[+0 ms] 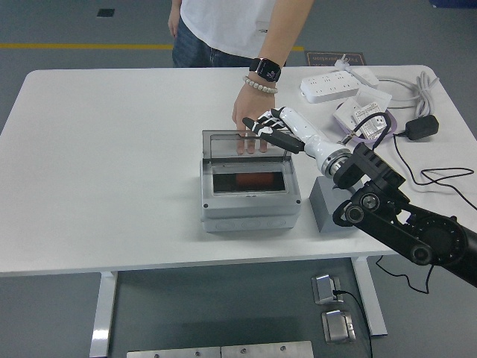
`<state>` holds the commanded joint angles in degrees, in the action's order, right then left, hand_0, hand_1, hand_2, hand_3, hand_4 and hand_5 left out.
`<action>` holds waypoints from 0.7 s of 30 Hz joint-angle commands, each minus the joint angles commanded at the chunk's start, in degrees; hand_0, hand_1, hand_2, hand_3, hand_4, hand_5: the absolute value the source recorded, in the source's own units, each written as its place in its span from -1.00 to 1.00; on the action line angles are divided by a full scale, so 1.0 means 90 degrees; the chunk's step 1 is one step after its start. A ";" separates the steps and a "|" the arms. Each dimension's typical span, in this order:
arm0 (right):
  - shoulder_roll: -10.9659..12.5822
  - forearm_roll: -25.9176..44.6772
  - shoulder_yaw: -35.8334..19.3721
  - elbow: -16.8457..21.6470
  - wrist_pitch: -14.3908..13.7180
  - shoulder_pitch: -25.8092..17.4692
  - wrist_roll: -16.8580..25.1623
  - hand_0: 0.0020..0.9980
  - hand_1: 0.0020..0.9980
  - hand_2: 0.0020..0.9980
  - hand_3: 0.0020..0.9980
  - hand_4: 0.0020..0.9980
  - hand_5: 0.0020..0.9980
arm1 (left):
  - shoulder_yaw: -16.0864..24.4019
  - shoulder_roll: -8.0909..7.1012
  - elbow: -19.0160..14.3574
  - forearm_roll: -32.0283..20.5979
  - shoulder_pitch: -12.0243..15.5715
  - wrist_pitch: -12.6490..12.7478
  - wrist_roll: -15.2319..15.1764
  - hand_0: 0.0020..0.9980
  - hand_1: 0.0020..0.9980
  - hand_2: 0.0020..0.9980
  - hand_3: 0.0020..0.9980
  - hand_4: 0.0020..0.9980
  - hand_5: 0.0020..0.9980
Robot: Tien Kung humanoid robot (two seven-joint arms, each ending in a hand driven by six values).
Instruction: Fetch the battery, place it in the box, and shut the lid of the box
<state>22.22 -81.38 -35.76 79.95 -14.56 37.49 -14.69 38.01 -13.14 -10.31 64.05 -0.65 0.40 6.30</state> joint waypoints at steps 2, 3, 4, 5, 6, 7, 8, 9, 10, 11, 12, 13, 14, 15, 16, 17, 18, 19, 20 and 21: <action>0.0096 -0.0007 0.0026 0.0119 0.0023 0.0002 -0.0059 0.52 0.30 0.28 0.26 0.75 1.00 | -0.0001 -0.0002 0.0000 -0.0013 -0.0001 0.0006 -0.0005 -0.27 0.18 0.01 0.04 -1.00 -1.00; 0.0139 -0.0005 0.0037 0.0166 0.0033 0.0003 -0.0080 0.52 0.30 0.28 0.26 0.75 1.00 | -0.0006 -0.0003 0.0000 -0.0022 -0.0003 0.0007 -0.0007 -0.27 0.18 0.01 0.04 -1.00 -1.00; 0.0182 -0.0003 0.0049 0.0213 0.0042 0.0004 -0.0100 0.52 0.30 0.28 0.26 0.75 1.00 | -0.0008 -0.0004 0.0000 -0.0029 -0.0004 0.0009 -0.0010 -0.27 0.18 0.01 0.04 -1.00 -1.00; 0.0219 -0.0003 0.0059 0.0252 0.0050 0.0005 -0.0118 0.52 0.30 0.28 0.26 0.75 1.00 | -0.0014 -0.0004 0.0000 -0.0040 -0.0004 0.0011 -0.0012 -0.27 0.18 0.01 0.04 -1.00 -1.00; 0.0250 -0.0005 0.0069 0.0287 0.0057 0.0006 -0.0136 0.52 0.30 0.28 0.26 0.75 1.00 | -0.0021 -0.0004 0.0000 -0.0051 -0.0003 0.0013 -0.0015 -0.27 0.18 0.01 0.04 -1.00 -1.00; 0.0296 -0.0008 0.0084 0.0336 0.0067 0.0009 -0.0163 0.52 0.30 0.28 0.26 0.75 1.00 | -0.0030 -0.0004 0.0000 -0.0062 -0.0002 0.0015 -0.0017 -0.27 0.18 0.01 0.04 -1.00 -1.00; 0.0326 -0.0009 0.0097 0.0368 0.0074 0.0012 -0.0178 0.43 0.27 0.28 0.26 0.75 1.00 | -0.0033 -0.0004 0.0000 -0.0067 -0.0001 0.0016 -0.0017 -0.26 0.18 0.01 0.04 -1.00 -1.00; 0.0364 -0.0009 0.0115 0.0407 0.0084 0.0016 -0.0199 0.43 0.27 0.28 0.26 0.75 1.00 | -0.0040 -0.0006 0.0000 -0.0077 0.0001 0.0017 -0.0018 -0.26 0.18 0.01 0.04 -1.00 -1.00; 0.0403 -0.0007 0.0138 0.0446 0.0094 0.0020 -0.0219 0.43 0.27 0.28 0.26 0.75 1.00 | -0.0045 -0.0008 0.0000 -0.0084 0.0003 0.0018 -0.0019 -0.26 0.18 0.01 0.04 -1.00 -1.00; 0.0432 -0.0002 0.0156 0.0473 0.0101 0.0022 -0.0232 0.43 0.27 0.28 0.26 0.75 1.00 | -0.0047 -0.0010 0.0000 -0.0090 0.0004 0.0019 -0.0019 -0.26 0.18 0.01 0.04 -1.00 -1.00; 0.0474 0.0011 0.0185 0.0509 0.0110 0.0025 -0.0247 0.43 0.27 0.28 0.26 0.75 1.00 | -0.0054 -0.0014 0.0000 -0.0103 0.0004 0.0021 -0.0021 -0.26 0.18 0.01 0.04 -1.00 -1.00; 0.0516 0.0031 0.0215 0.0540 0.0118 0.0026 -0.0258 0.43 0.27 0.28 0.26 0.75 1.00 | -0.0065 -0.0018 0.0000 -0.0115 0.0004 0.0023 -0.0024 -0.26 0.18 0.01 0.04 -1.00 -1.00; 0.0550 0.0049 0.0242 0.0560 0.0128 0.0025 -0.0267 0.43 0.27 0.28 0.26 0.75 1.00 | -0.0070 -0.0021 0.0000 -0.0123 0.0005 0.0024 -0.0025 -0.26 0.18 0.01 0.04 -1.00 -1.00; 0.0580 0.0067 0.0268 0.0576 0.0137 0.0024 -0.0274 0.20 0.25 0.27 0.26 0.75 1.00 | -0.0071 -0.0024 0.0000 -0.0125 0.0004 0.0024 -0.0025 -0.26 0.18 0.01 0.03 -1.00 -1.00; 0.0610 0.0085 0.0296 0.0590 0.0149 0.0020 -0.0284 0.20 0.25 0.27 0.26 0.75 1.00 | -0.0075 -0.0027 0.0000 -0.0131 0.0004 0.0025 -0.0027 -0.26 0.18 0.01 0.03 -1.00 -1.00; 0.0635 0.0101 0.0318 0.0600 0.0162 0.0014 -0.0295 0.20 0.25 0.27 0.26 0.75 1.00 | -0.0075 -0.0029 0.0000 -0.0137 0.0003 0.0026 -0.0029 -0.26 0.18 0.01 0.03 -1.00 -1.00; 0.0655 0.0108 0.0334 0.0611 0.0177 0.0005 -0.0309 0.20 0.25 0.27 0.26 0.75 1.00 | -0.0074 -0.0030 0.0000 -0.0141 0.0002 0.0029 -0.0031 -0.26 0.18 0.01 0.03 -1.00 -1.00; 0.0670 0.0112 0.0345 0.0622 0.0191 -0.0004 -0.0322 0.20 0.25 0.27 0.26 0.75 1.00 | -0.0077 -0.0030 0.0000 -0.0146 0.0001 0.0030 -0.0033 -0.26 0.18 0.01 0.03 -1.00 -1.00; 0.0680 0.0112 0.0350 0.0631 0.0202 -0.0011 -0.0334 0.20 0.25 0.27 0.26 0.75 1.00 | -0.0083 -0.0029 0.0000 -0.0153 0.0001 0.0032 -0.0036 -0.26 0.18 0.01 0.03 -1.00 -1.00; 0.0689 0.0099 0.0350 0.0649 0.0220 -0.0020 -0.0354 0.06 0.23 0.26 0.26 0.75 1.00 | -0.0108 -0.0028 0.0000 -0.0178 0.0001 0.0035 -0.0044 -0.26 0.18 0.01 0.03 -1.00 -1.00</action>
<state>28.42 -80.48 -32.61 85.78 -12.58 37.31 -17.88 37.04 -13.39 -10.31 62.45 -0.64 0.71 5.90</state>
